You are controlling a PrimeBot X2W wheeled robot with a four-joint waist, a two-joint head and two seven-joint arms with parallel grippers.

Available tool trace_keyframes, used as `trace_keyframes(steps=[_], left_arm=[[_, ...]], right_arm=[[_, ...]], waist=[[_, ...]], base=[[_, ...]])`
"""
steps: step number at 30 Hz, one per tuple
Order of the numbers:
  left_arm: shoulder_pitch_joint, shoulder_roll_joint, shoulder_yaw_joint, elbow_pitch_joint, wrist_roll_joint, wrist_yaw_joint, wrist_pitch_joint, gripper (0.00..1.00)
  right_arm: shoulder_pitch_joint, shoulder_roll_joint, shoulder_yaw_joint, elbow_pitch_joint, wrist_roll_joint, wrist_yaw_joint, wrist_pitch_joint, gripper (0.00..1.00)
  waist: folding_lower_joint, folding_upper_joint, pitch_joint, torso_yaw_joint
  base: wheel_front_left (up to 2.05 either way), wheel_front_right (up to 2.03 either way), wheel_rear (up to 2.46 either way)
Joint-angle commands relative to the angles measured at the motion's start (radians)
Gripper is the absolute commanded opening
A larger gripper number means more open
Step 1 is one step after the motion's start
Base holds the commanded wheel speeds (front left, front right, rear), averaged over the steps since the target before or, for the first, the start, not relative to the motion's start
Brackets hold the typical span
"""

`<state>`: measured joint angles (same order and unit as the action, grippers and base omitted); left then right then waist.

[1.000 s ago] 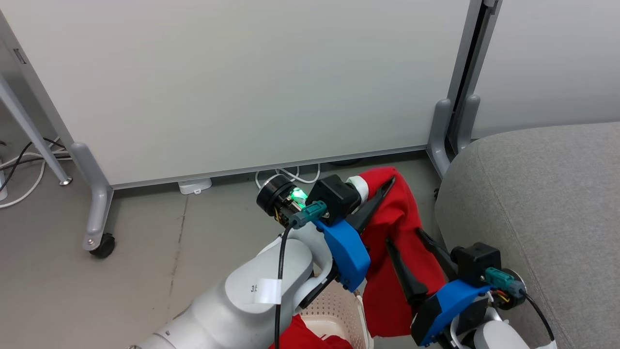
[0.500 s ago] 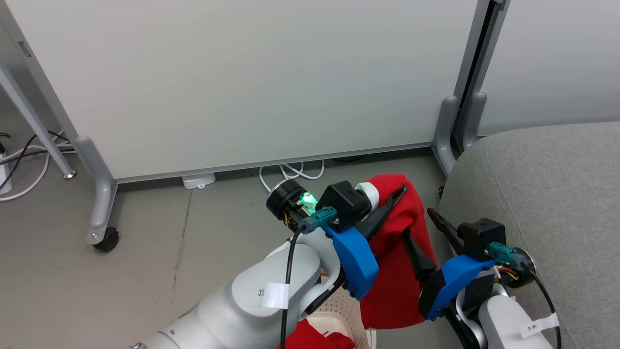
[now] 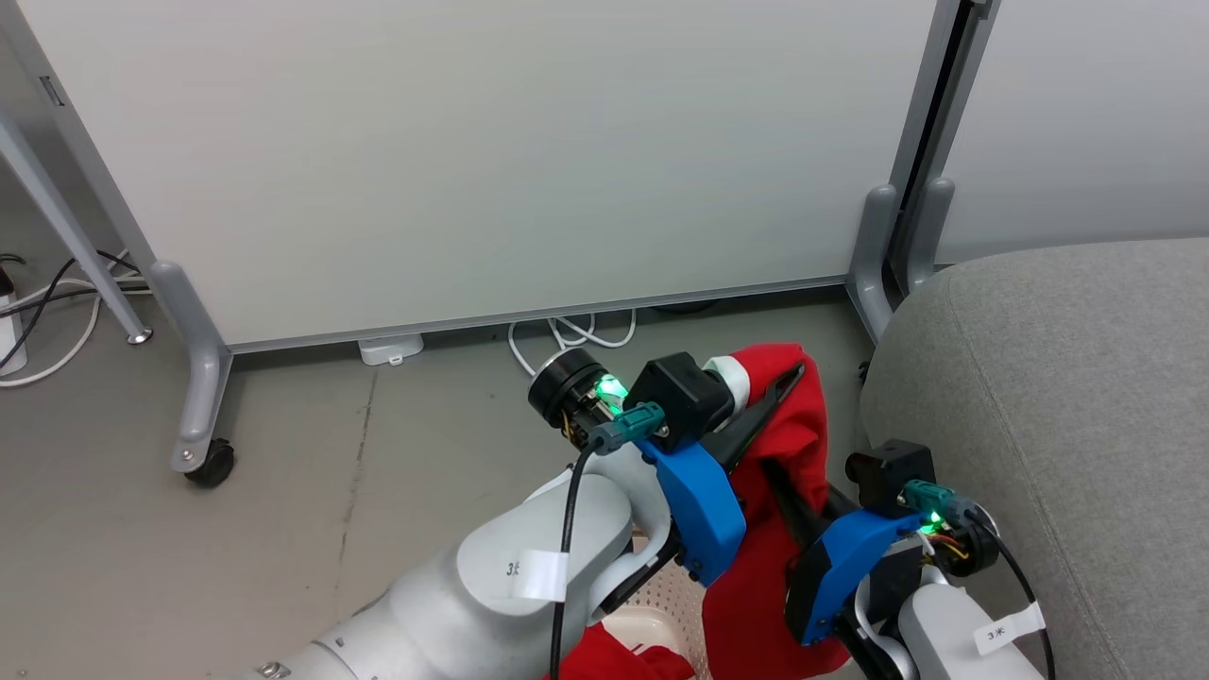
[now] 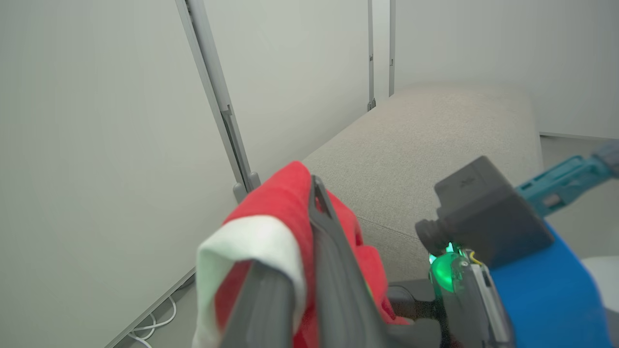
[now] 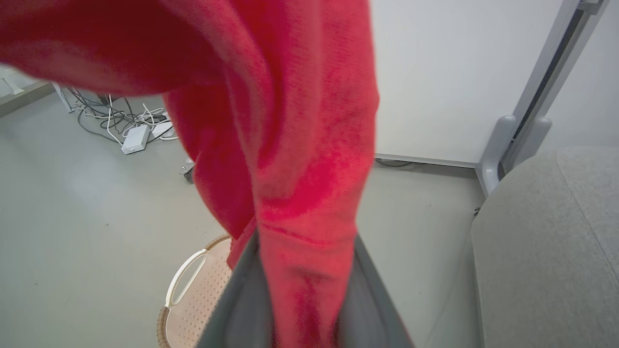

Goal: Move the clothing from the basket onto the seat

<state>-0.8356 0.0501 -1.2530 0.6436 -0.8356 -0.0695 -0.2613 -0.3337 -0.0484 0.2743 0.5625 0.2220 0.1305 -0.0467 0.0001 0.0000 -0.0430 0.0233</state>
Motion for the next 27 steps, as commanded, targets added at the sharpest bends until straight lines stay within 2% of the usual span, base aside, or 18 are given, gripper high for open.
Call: trace_keyframes(steps=[1,22,23,25,26,27], left_arm=[[-0.013,0.000,-0.003,0.004,-0.007,0.004,-0.004,0.00],[-0.006,0.000,-0.010,0.021,-0.039,0.001,-0.005,0.00],[-0.005,0.000,-0.010,0.021,-0.040,0.001,-0.005,0.05],[0.001,0.000,-0.011,0.022,-0.042,0.002,-0.005,0.50],[0.004,0.000,-0.011,0.023,-0.043,0.002,-0.005,1.00],[0.009,0.000,-0.011,0.025,-0.045,0.002,-0.005,1.00]], right_arm=[[-0.017,-0.004,0.012,0.010,0.010,0.000,-0.012,0.00],[-0.035,-0.003,0.050,0.055,0.038,0.000,-0.050,0.00],[-0.035,-0.003,0.050,0.056,0.038,0.000,-0.051,0.00],[-0.037,-0.003,0.049,0.059,0.038,0.000,-0.052,0.00],[-0.037,-0.003,0.047,0.060,0.037,0.000,-0.053,0.00],[-0.038,-0.003,0.046,0.061,0.037,0.000,-0.053,0.00]], waist=[[-0.0001,0.0000,0.001,0.000],[-0.0001,0.0000,0.007,-0.030],[-0.0001,0.0000,0.007,-0.032],[-0.0001,0.0000,0.007,-0.034],[-0.0001,0.0000,0.007,-0.035],[-0.0001,0.0000,0.007,-0.036]], base=[[0.00,0.00,0.00],[0.00,0.00,0.00],[0.00,0.00,0.00],[0.00,0.00,0.00],[0.00,0.00,0.00],[0.00,0.00,0.00]])
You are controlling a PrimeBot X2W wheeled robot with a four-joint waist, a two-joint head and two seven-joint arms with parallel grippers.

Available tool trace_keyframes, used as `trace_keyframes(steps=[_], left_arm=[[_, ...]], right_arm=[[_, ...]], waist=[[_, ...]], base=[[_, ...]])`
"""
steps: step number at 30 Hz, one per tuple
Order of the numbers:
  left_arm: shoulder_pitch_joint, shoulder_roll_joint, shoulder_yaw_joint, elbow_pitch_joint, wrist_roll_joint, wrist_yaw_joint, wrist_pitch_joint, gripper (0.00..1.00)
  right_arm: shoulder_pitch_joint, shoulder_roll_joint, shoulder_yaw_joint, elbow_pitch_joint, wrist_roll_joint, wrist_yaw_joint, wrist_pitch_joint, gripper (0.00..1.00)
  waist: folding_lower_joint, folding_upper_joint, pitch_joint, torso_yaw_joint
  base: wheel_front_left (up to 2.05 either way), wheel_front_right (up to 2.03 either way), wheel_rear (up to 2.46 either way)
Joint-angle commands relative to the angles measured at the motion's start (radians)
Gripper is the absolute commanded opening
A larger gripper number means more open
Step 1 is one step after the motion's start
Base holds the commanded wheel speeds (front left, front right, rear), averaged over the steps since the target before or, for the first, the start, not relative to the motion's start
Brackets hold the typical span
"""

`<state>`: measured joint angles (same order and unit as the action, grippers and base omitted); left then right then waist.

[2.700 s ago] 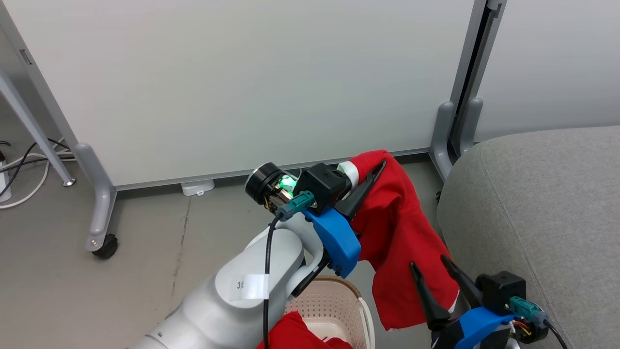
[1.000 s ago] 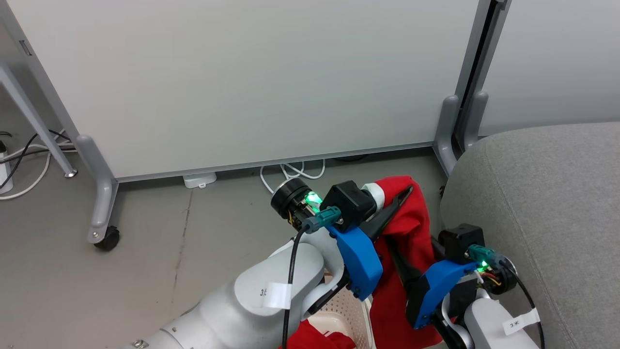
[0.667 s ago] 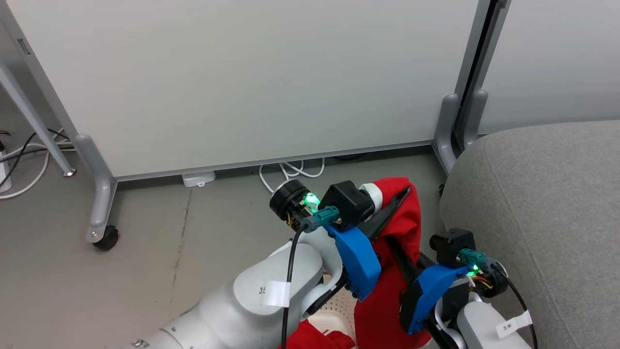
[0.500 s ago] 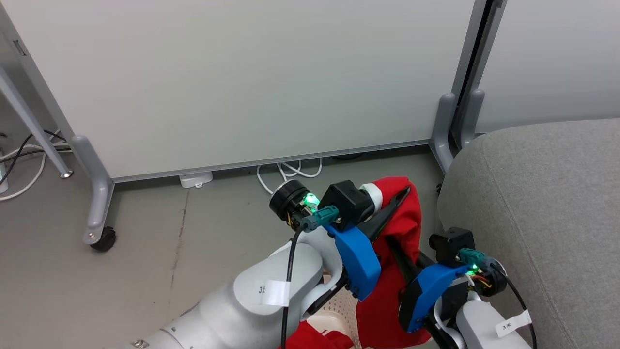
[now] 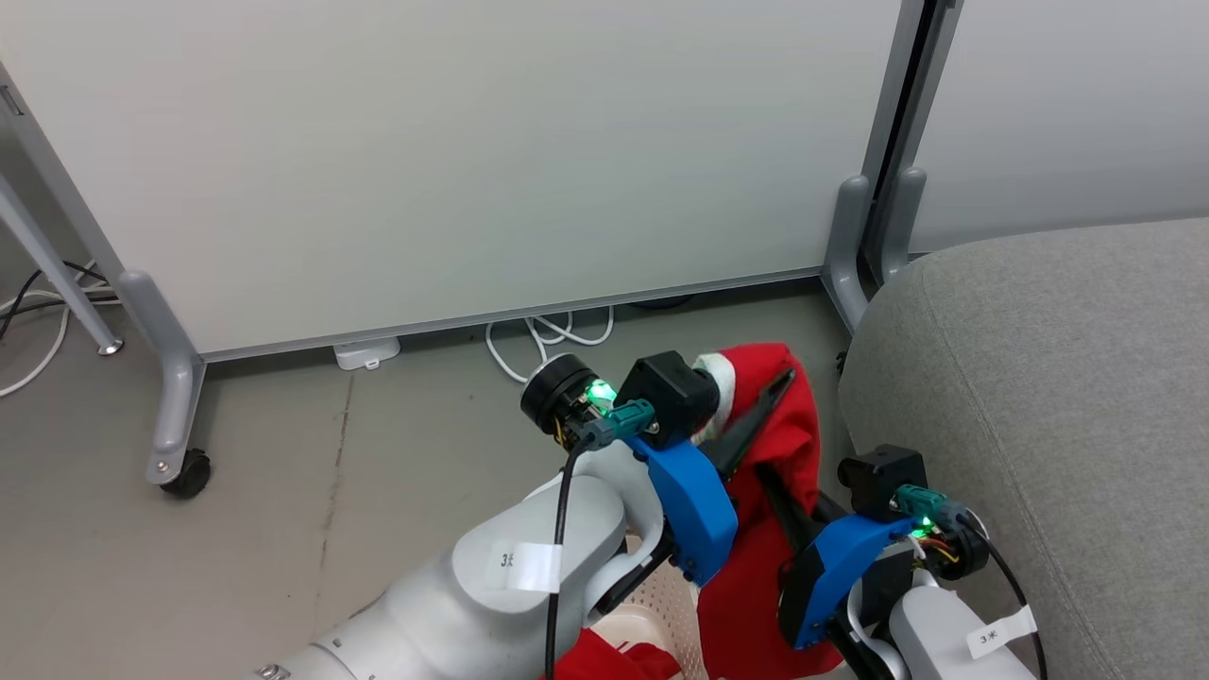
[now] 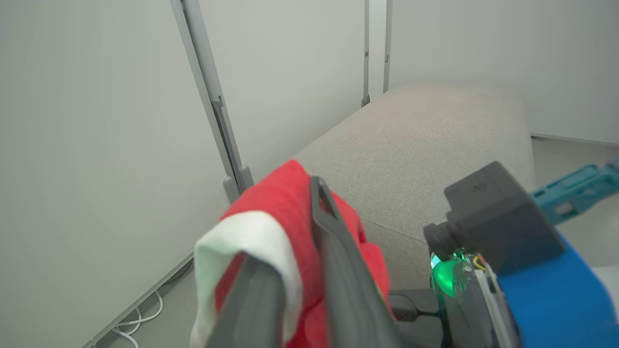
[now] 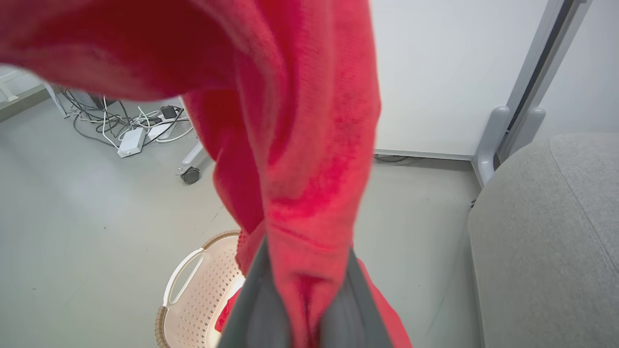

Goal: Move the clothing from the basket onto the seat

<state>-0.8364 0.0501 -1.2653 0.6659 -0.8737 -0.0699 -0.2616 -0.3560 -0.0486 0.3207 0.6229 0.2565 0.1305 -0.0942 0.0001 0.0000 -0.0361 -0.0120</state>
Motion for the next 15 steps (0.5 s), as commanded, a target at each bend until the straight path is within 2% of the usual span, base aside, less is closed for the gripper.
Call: trace_keyframes(steps=[1,8,15], left_arm=[[0.015,0.000,0.001,0.005,-0.006,0.003,-0.005,1.00],[0.058,0.001,0.061,-0.002,0.021,0.016,-0.005,1.00],[0.179,0.046,0.193,-0.062,0.149,0.020,-0.004,1.00]], right_arm=[[-0.016,-0.003,-0.002,0.002,0.002,0.000,-0.007,0.00],[-0.012,-0.003,-0.013,0.005,-0.002,0.000,-0.015,0.00],[0.000,-0.003,-0.023,-0.003,0.002,0.000,-0.022,0.00]], waist=[[-0.0001,0.0000,0.000,-0.001],[-0.0001,0.0000,0.001,0.000],[-0.0001,0.0000,0.005,0.005]], base=[[0.00,0.00,0.00],[0.00,0.00,0.00],[0.00,0.00,0.00]])
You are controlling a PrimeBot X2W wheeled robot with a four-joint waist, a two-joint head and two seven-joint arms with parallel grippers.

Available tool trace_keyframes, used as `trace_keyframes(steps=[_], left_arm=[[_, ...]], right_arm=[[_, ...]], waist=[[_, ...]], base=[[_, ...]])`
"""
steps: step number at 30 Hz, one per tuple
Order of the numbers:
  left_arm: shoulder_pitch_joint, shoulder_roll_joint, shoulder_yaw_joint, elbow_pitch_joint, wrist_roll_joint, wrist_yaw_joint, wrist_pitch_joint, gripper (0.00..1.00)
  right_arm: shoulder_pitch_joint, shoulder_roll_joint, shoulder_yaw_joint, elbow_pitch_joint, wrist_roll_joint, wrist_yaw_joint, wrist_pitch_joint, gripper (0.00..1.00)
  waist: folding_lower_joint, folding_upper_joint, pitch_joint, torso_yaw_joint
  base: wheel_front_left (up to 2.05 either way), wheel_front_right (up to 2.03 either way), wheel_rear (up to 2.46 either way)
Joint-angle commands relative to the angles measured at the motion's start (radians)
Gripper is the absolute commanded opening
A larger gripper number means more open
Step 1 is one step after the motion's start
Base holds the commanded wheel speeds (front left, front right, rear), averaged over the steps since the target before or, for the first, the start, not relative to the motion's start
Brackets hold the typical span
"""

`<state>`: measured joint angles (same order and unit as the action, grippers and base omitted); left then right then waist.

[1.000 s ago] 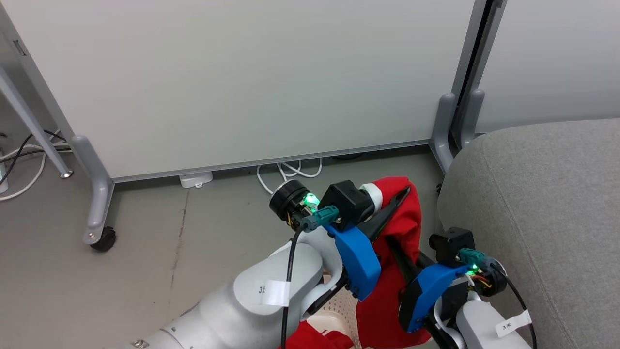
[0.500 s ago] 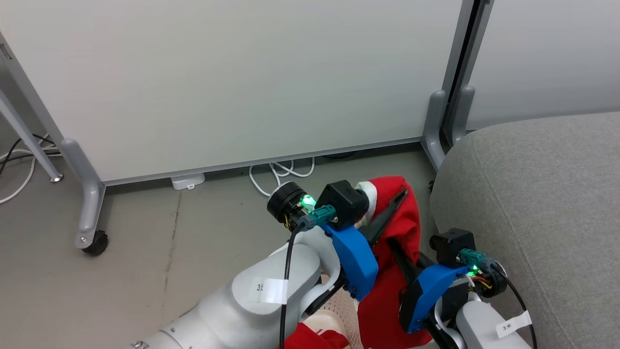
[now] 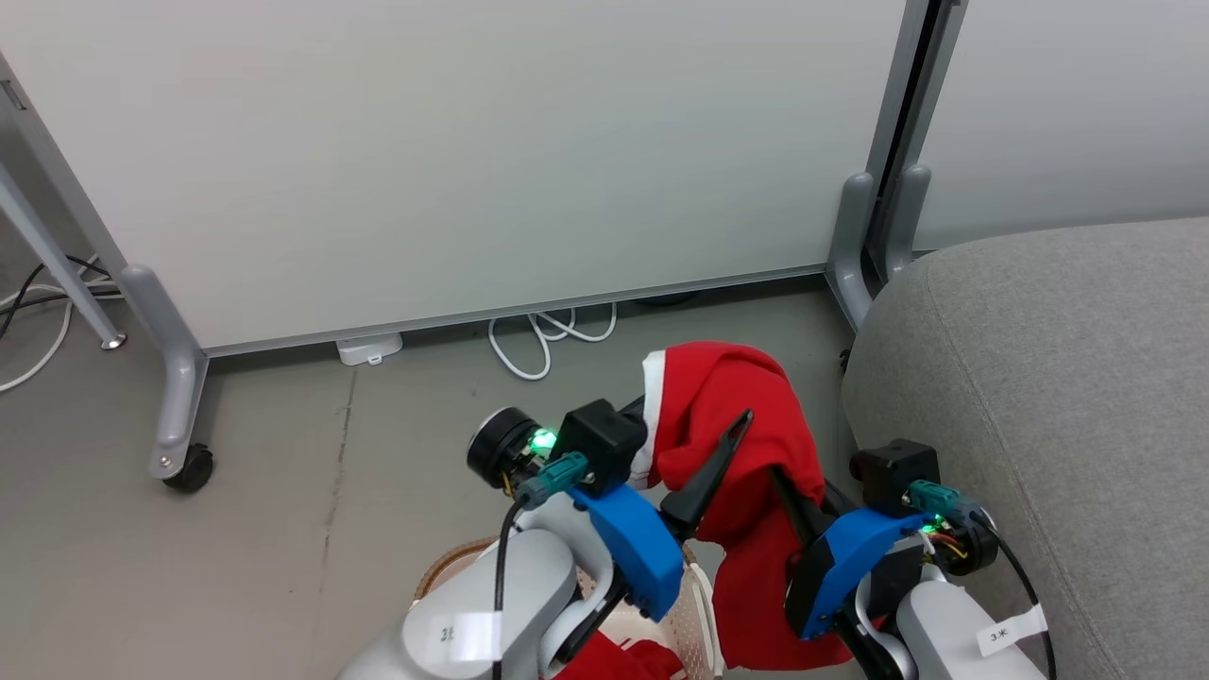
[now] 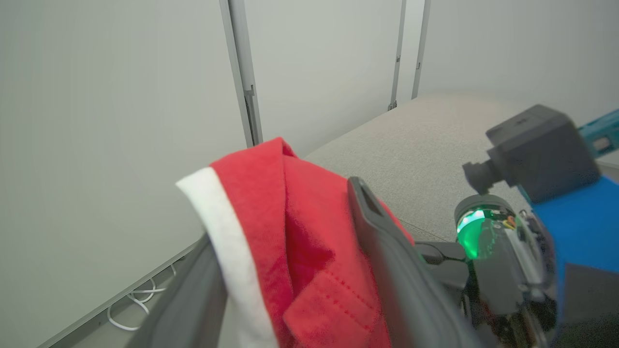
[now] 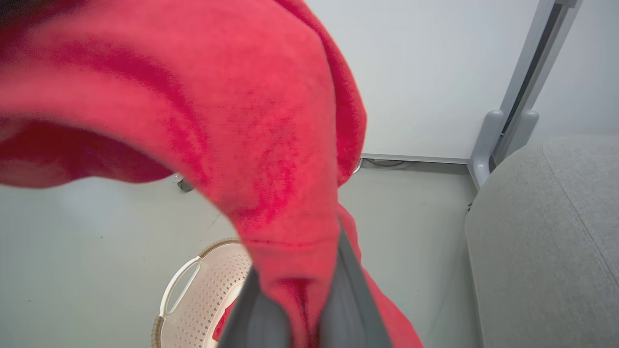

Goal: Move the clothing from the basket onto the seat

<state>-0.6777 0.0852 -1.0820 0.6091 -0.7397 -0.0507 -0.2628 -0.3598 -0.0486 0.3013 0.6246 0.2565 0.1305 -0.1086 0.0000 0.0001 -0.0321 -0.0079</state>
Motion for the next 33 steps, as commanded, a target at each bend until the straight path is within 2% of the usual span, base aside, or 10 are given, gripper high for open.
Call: trace_keyframes(steps=[1,8,14,24,33], left_arm=[[0.043,0.022,0.034,-0.021,0.037,0.000,-0.003,1.00],[0.198,0.068,0.164,-0.111,0.177,-0.014,-0.003,1.00],[0.312,0.083,0.273,-0.172,0.260,-0.033,-0.003,1.00],[0.436,0.077,0.394,-0.219,0.354,-0.064,-0.003,1.00],[0.471,0.053,0.443,-0.214,0.400,-0.077,-0.003,1.00]], right_arm=[[0.005,-0.003,-0.007,-0.007,0.000,0.000,-0.007,0.00],[0.020,-0.003,-0.040,-0.019,-0.008,0.000,-0.007,0.00],[0.039,-0.003,-0.059,-0.031,-0.014,0.000,-0.001,0.00],[0.056,-0.003,-0.078,-0.056,-0.024,0.000,0.013,0.00],[0.060,-0.003,-0.085,-0.071,-0.028,0.000,0.024,0.00]], waist=[[0.0000,-0.0001,0.002,0.003],[0.0000,-0.0001,0.006,0.018],[0.0000,-0.0001,0.006,0.028],[0.0000,-0.0001,0.010,0.034],[0.0000,-0.0001,0.013,0.025]], base=[[0.00,0.00,0.00],[0.00,0.00,0.00],[0.00,0.00,0.00],[0.00,0.00,0.00],[0.00,0.00,0.00]])
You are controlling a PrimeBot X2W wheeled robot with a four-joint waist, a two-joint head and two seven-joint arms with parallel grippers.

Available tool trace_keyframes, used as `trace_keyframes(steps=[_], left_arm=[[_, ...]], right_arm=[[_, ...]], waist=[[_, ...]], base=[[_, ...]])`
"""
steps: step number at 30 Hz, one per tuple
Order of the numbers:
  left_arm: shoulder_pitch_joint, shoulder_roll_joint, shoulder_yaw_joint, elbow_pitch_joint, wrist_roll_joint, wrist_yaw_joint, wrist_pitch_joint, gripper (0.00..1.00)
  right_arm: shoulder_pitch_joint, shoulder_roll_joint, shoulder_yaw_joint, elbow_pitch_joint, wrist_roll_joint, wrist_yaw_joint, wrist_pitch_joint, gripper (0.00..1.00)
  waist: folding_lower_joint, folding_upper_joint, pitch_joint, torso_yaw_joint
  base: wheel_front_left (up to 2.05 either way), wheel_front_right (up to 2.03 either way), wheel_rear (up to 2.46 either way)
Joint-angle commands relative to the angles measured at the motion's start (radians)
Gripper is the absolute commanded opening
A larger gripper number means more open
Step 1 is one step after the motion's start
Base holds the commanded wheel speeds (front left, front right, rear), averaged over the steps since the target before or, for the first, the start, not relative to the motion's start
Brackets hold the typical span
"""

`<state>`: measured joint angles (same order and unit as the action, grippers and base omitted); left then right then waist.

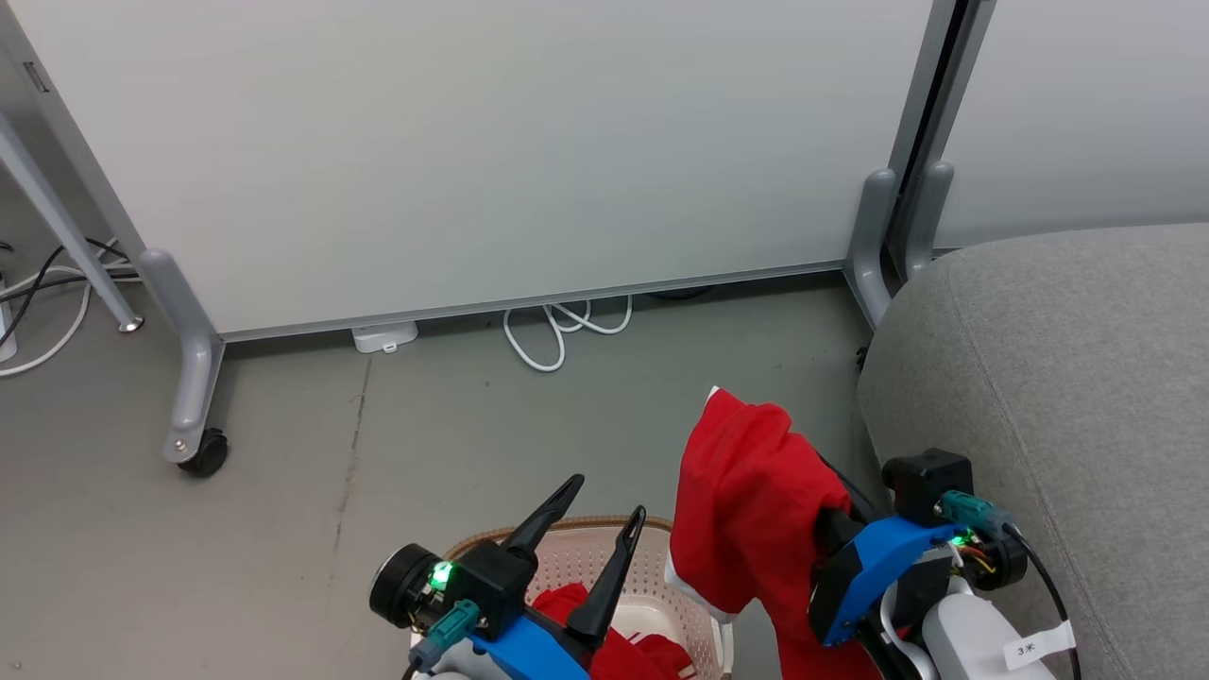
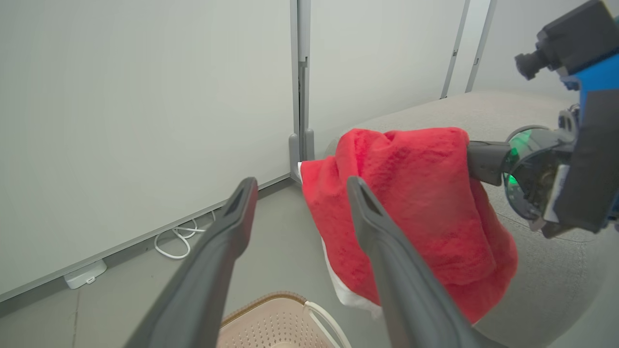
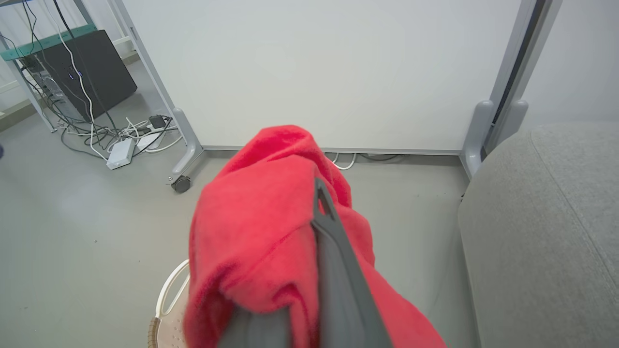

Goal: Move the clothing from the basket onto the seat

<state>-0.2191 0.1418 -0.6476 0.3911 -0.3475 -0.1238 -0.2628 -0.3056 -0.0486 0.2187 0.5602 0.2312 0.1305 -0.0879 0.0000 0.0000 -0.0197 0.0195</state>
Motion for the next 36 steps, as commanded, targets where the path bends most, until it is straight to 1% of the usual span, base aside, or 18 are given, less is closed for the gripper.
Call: trace_keyframes(steps=[1,7,11,17,18,25,26,27,36], left_arm=[[0.014,-0.006,0.011,0.006,0.010,-0.005,-0.003,1.00],[0.020,-0.018,0.024,0.015,0.020,-0.008,-0.003,1.00],[0.021,-0.022,0.024,0.012,0.023,-0.009,-0.003,1.00],[0.016,-0.019,0.018,0.007,0.018,-0.007,-0.003,1.00],[0.016,-0.019,0.018,0.007,0.018,-0.007,-0.003,1.00],[0.007,-0.016,0.013,0.006,0.022,-0.007,-0.003,1.00],[0.005,-0.012,0.016,0.006,0.026,-0.007,-0.003,1.00],[0.005,-0.012,0.016,0.006,0.026,-0.007,-0.003,1.00],[-0.008,-0.004,0.006,0.003,0.032,-0.007,-0.003,1.00]], right_arm=[[0.006,-0.003,-0.002,-0.008,-0.002,0.000,0.003,0.00],[0.010,-0.003,0.001,-0.014,-0.005,0.000,0.006,0.00],[0.006,-0.003,0.001,-0.016,-0.007,0.000,0.007,0.00],[0.002,-0.004,-0.002,-0.019,-0.010,0.000,0.009,0.00],[0.002,-0.004,-0.002,-0.019,-0.010,0.000,0.009,0.00],[0.005,-0.003,-0.010,-0.022,-0.012,0.000,0.009,0.00],[0.004,-0.003,-0.007,-0.023,-0.010,0.000,0.008,0.00],[0.004,-0.003,-0.007,-0.023,-0.010,0.000,0.008,0.00],[0.017,-0.003,-0.015,-0.021,0.002,0.000,-0.004,0.00]], waist=[[0.0000,0.0000,0.001,-0.004],[0.0000,0.0000,0.002,-0.023],[0.0000,0.0000,0.007,-0.051],[0.0000,0.0000,0.016,-0.119],[0.0000,0.0000,0.016,-0.119],[0.0000,0.0000,0.029,-0.208],[0.0000,0.0000,0.032,-0.236],[0.0000,0.0000,0.032,-0.236],[0.0000,0.0000,0.038,-0.339]], base=[[0.00,0.00,0.00],[0.00,0.00,0.00],[0.00,0.00,0.00],[0.00,0.00,0.00],[0.00,0.00,0.00],[0.00,0.00,0.00],[0.00,0.00,0.00],[0.00,0.00,0.00],[0.00,0.00,0.00]])
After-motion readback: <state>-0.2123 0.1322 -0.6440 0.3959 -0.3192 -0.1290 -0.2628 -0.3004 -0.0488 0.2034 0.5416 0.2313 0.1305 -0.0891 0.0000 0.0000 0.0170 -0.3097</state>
